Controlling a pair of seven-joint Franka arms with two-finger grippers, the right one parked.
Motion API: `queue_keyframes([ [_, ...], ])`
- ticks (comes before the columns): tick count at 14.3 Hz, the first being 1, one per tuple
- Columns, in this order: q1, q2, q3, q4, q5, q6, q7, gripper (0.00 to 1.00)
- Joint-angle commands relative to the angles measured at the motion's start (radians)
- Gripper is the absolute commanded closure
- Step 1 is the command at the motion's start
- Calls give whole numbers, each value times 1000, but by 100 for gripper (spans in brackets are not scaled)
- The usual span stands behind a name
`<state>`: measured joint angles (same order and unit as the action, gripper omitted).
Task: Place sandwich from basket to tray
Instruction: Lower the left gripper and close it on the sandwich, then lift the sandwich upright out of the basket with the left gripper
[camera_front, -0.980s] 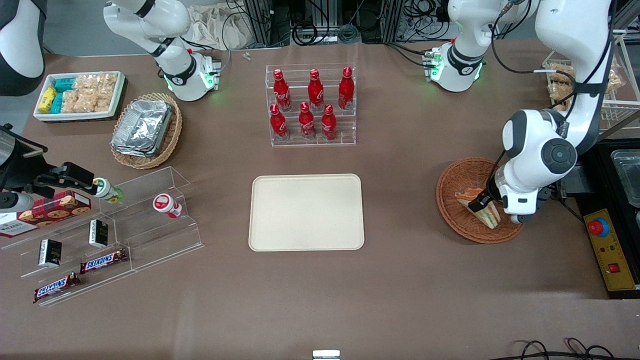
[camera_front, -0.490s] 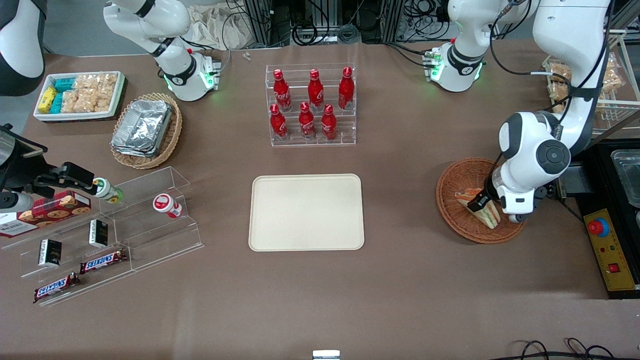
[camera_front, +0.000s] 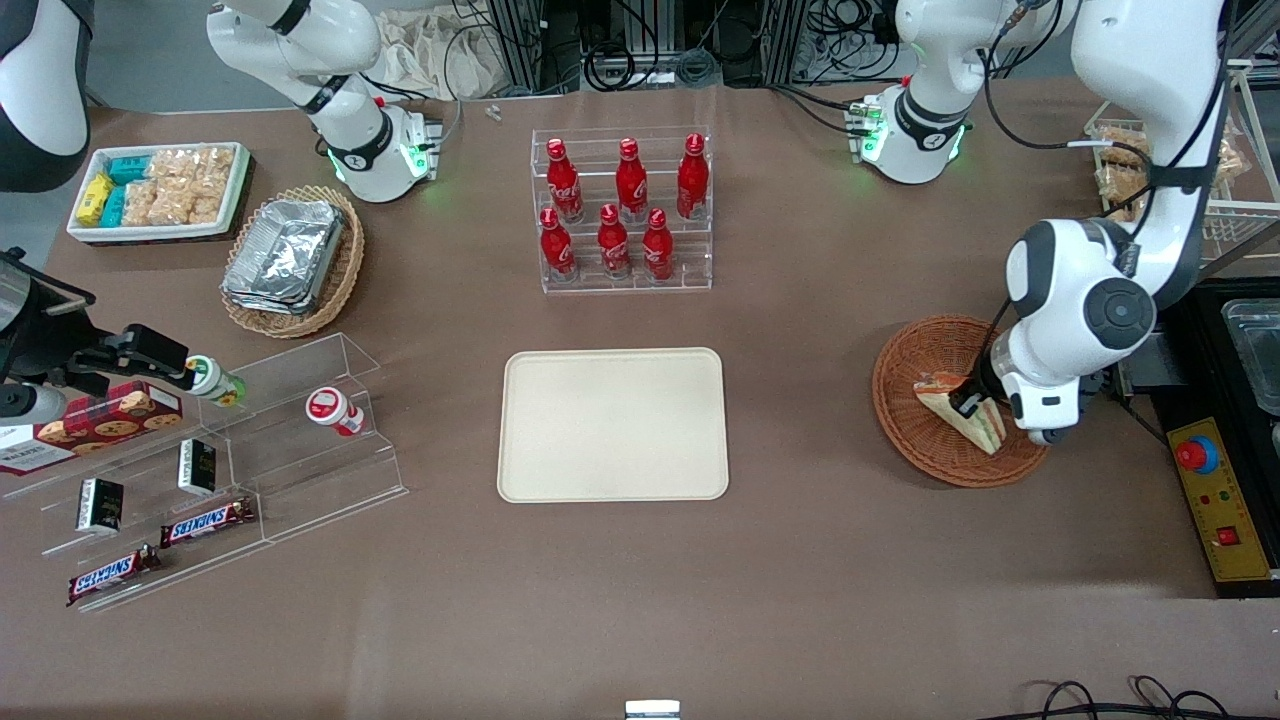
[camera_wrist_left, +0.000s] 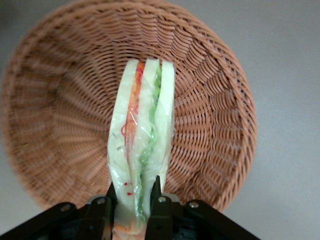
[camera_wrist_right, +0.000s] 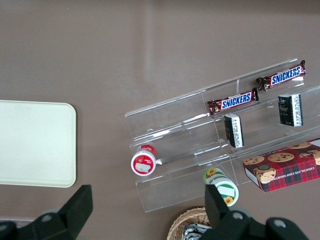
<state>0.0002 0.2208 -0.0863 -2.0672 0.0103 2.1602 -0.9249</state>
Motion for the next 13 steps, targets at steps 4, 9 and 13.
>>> queue_keyframes([
  [4, -11, -15, -52, 369, 11, -423, -19, 100],
  [9, -25, -5, -101, 481, 2, -496, 122, 100],
  [13, -95, 58, -141, 556, 13, -566, 255, 100],
])
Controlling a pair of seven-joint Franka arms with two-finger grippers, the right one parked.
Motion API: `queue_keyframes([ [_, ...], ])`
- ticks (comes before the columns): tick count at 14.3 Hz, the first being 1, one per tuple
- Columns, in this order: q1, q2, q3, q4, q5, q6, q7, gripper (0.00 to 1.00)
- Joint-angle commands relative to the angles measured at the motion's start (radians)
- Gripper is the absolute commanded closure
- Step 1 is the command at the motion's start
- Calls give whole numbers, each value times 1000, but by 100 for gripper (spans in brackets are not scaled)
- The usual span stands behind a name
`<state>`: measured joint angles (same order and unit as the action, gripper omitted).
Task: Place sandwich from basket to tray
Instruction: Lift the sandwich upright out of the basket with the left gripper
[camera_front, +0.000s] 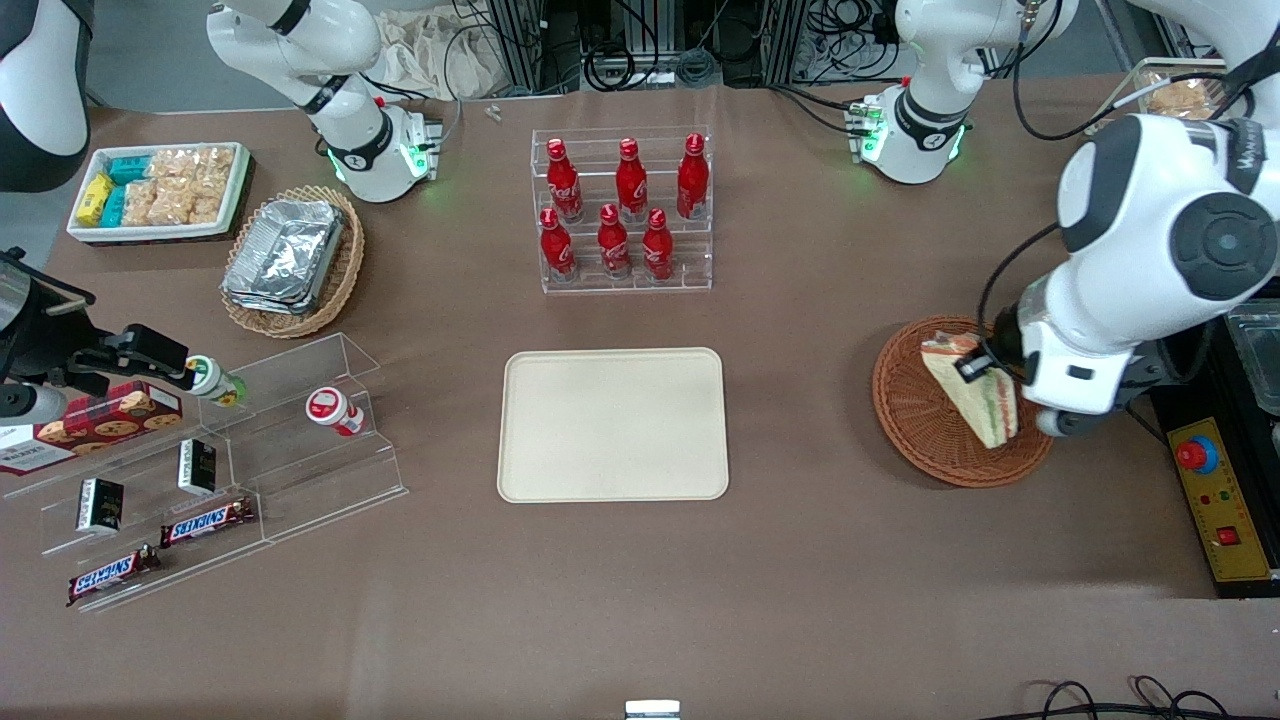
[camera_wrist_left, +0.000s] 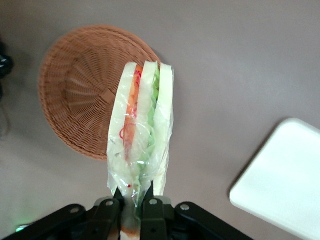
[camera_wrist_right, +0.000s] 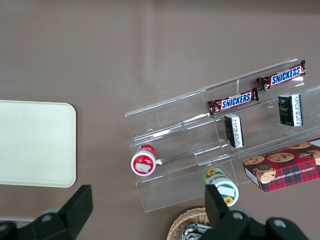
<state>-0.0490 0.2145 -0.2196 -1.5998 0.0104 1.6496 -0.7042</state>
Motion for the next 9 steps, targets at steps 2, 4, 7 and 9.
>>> queue_keyframes([
  [2, -80, 71, -18, 95, 8, -57, 46, 100],
  [4, -127, 75, -23, 90, 10, -45, 60, 100],
  [7, -201, 132, -24, 106, 2, -18, 61, 100],
  [9, -257, 167, -24, 113, 6, 44, 61, 100],
])
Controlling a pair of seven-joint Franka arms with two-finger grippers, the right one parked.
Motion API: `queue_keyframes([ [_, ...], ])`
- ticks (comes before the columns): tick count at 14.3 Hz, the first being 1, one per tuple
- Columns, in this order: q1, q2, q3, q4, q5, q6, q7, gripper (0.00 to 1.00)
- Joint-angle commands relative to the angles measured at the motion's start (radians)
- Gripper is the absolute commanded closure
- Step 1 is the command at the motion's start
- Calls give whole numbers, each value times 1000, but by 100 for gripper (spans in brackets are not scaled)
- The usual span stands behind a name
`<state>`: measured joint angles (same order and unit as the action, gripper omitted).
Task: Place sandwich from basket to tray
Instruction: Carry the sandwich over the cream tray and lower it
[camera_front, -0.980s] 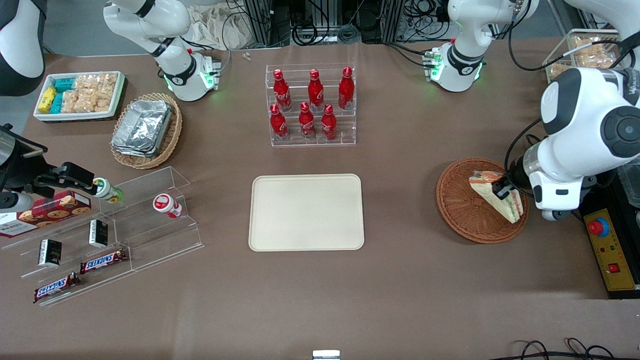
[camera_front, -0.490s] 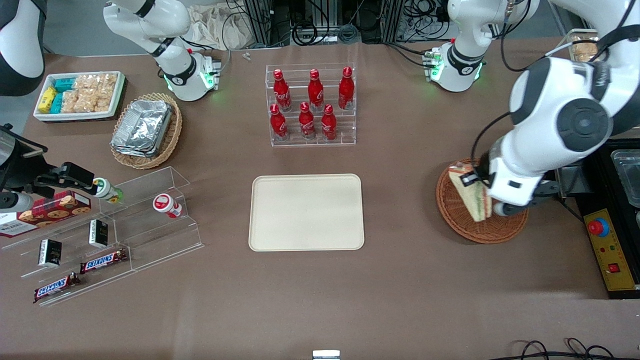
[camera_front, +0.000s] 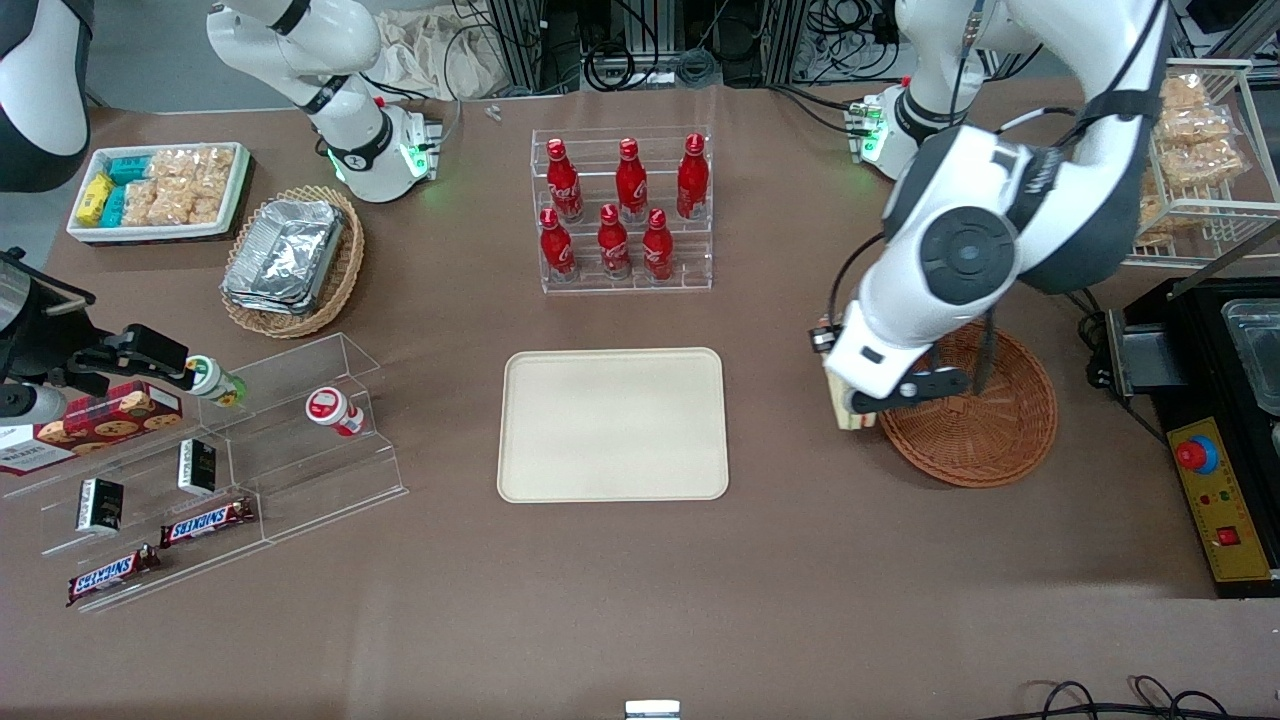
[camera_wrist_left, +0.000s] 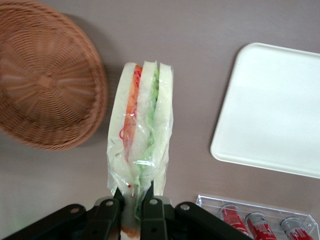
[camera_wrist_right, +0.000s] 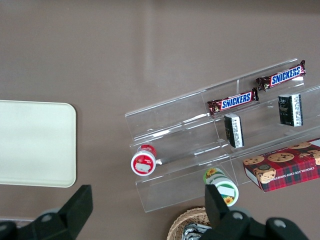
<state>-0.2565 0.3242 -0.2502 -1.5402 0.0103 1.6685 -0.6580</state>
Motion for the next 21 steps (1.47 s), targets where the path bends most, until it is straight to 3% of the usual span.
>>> queue_keyframes([
  [1, -73, 81, 6, 54, 5, 55, 12, 100],
  [12, -187, 314, 6, 69, 13, 385, -8, 100],
  [21, -214, 394, 6, 72, 13, 456, -121, 100],
])
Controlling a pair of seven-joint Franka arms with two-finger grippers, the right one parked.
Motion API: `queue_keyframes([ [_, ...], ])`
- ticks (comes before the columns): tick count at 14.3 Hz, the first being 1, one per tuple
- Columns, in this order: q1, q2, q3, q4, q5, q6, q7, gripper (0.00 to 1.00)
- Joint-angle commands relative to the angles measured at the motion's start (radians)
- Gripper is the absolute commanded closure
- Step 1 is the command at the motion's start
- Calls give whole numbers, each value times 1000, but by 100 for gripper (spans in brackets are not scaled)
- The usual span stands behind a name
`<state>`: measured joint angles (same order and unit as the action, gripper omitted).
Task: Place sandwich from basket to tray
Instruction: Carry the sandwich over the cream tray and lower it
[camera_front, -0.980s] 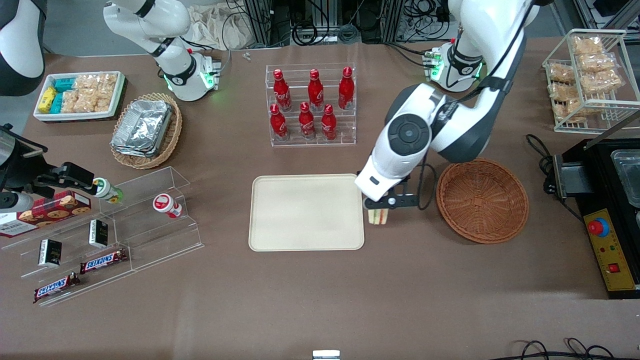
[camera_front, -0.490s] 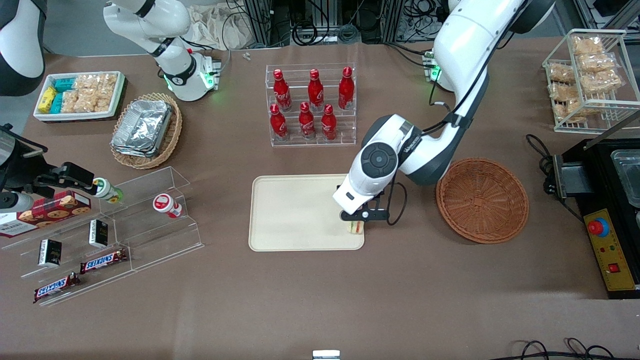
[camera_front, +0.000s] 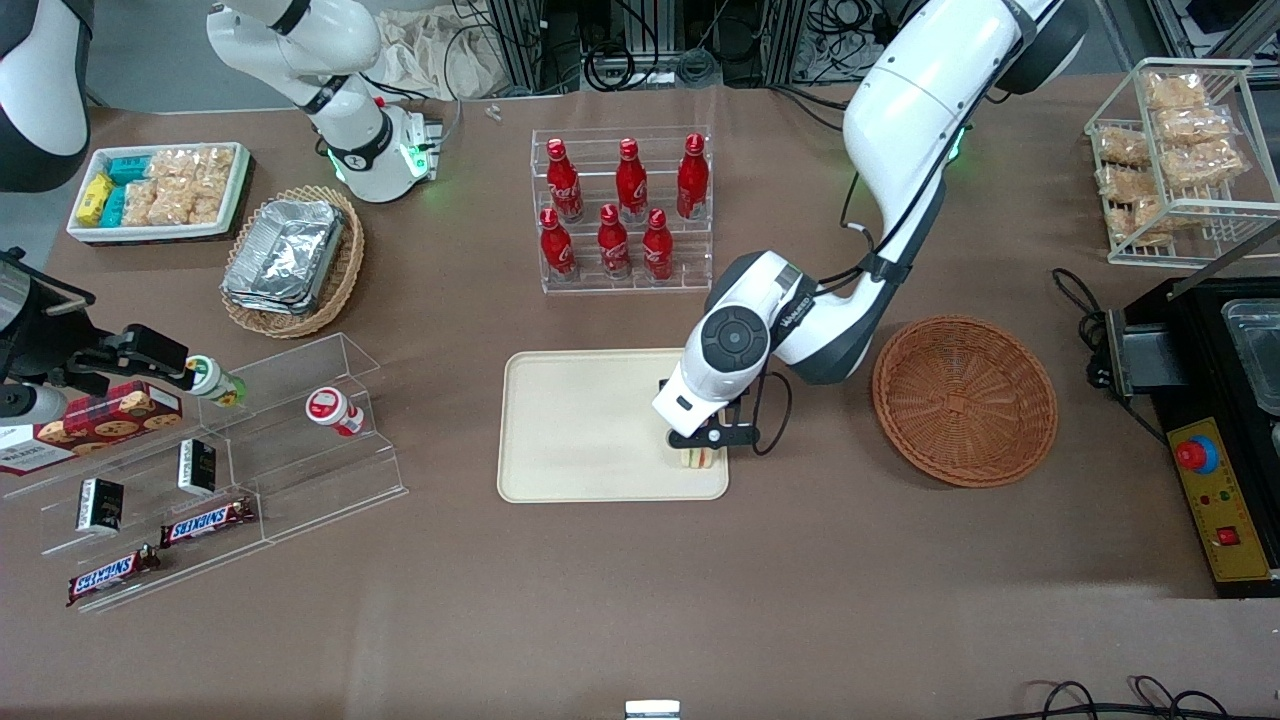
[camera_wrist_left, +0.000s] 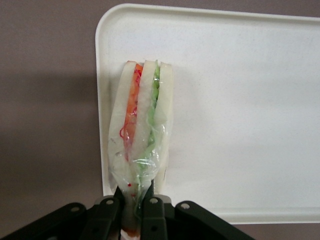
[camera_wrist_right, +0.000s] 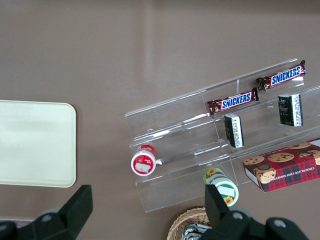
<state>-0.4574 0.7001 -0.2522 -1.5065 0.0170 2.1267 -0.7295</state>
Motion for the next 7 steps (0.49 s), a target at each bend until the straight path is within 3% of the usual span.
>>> queue_keyframes([
  [1, -14, 18, 8, 39, 8, -2, -74, 70],
  [2, -10, 16, 8, 39, 6, -2, -68, 5],
  [3, -10, 10, 8, 39, 6, -7, -79, 0],
  [7, 19, -74, 16, 45, 4, -141, -67, 0],
])
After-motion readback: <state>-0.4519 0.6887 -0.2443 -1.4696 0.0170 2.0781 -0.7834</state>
